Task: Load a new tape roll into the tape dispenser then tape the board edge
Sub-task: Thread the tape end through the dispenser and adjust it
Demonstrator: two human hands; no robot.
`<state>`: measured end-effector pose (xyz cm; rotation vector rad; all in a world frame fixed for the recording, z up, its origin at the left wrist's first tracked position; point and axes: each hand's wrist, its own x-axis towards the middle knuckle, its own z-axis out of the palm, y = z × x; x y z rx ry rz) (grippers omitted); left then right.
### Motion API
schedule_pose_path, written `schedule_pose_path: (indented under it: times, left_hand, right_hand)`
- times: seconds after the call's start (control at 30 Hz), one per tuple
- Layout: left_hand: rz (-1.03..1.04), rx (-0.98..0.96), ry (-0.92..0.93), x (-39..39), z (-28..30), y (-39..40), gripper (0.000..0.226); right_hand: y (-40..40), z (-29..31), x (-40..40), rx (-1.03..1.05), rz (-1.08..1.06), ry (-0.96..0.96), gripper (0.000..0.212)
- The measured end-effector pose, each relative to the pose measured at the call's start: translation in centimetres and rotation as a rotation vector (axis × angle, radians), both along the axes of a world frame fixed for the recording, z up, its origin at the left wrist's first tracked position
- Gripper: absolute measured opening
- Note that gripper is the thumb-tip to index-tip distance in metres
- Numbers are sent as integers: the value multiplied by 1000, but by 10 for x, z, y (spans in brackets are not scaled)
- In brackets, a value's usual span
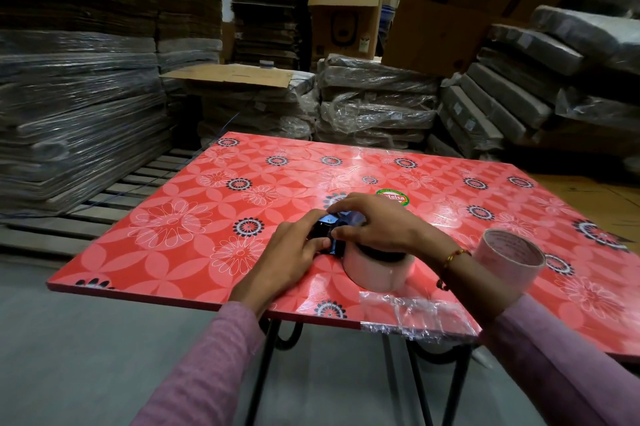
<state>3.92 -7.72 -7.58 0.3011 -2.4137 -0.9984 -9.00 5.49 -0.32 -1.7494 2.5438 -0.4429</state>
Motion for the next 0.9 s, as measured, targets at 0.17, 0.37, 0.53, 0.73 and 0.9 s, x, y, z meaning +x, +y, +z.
schedule_pose_path:
  times: [0.17, 0.37, 0.53, 0.73, 0.9]
  left_hand:
    - [6, 27, -23, 0, -2, -3, 25]
    - [-14, 115, -32, 2, 4, -1, 37]
    - [44, 54, 11, -1, 5, 0, 33]
    - [47, -13, 16, -1, 1, 0, 28]
    - [60, -1, 10, 0, 2, 3, 29]
  right_hand:
    - [-16, 9, -1, 110, 10, 77, 36]
    - [-17, 8, 3, 120, 13, 160, 35]
    - [-15, 7, 3, 109, 31, 186, 35]
    - [-14, 6, 5, 99, 24, 184, 36]
    - [7, 21, 2, -112, -15, -278, 38]
